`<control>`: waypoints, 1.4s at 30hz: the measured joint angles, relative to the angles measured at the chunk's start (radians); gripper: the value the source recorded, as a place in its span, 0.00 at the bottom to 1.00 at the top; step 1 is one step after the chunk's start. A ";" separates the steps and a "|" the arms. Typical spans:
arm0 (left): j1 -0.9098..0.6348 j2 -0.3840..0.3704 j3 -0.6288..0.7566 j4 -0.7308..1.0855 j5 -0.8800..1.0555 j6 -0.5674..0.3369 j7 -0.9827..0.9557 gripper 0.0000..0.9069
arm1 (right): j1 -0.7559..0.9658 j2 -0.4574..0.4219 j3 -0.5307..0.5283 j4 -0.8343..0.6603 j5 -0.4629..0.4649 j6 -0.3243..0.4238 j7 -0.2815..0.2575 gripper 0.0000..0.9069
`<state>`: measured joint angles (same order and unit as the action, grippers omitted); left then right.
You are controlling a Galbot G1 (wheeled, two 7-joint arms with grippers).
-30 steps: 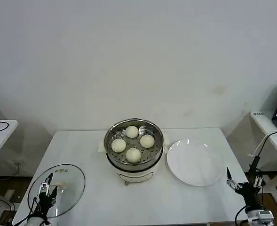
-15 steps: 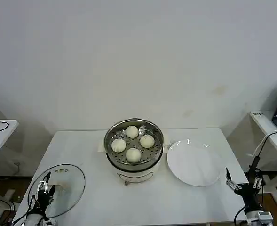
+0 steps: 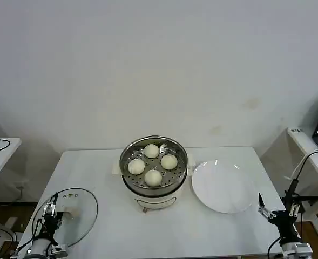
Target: Take steamed baozi put them in steamer then cover it.
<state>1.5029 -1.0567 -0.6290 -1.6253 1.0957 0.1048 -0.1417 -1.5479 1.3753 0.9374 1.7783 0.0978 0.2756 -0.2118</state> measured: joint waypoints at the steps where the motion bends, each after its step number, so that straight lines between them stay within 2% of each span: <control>1: -0.005 -0.001 0.001 0.003 0.000 0.000 0.000 0.10 | 0.000 0.001 -0.001 0.000 0.000 0.000 0.000 1.00; 2: -0.009 -0.002 0.003 0.006 0.000 0.000 0.000 0.00 | 0.000 0.001 -0.002 0.000 0.000 0.001 0.000 1.00; 26: -0.035 -0.026 0.007 0.054 0.007 -0.052 -0.050 0.00 | 0.002 0.004 -0.006 -0.011 -0.007 0.009 0.001 1.00; 42: -0.008 -0.088 -0.038 0.001 0.013 -0.080 -0.204 0.00 | 0.007 0.004 -0.019 -0.004 -0.021 0.013 0.004 1.00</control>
<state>1.4949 -1.1450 -0.6673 -1.6242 1.1084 0.0244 -0.3461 -1.5406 1.3788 0.9184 1.7740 0.0771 0.2890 -0.2075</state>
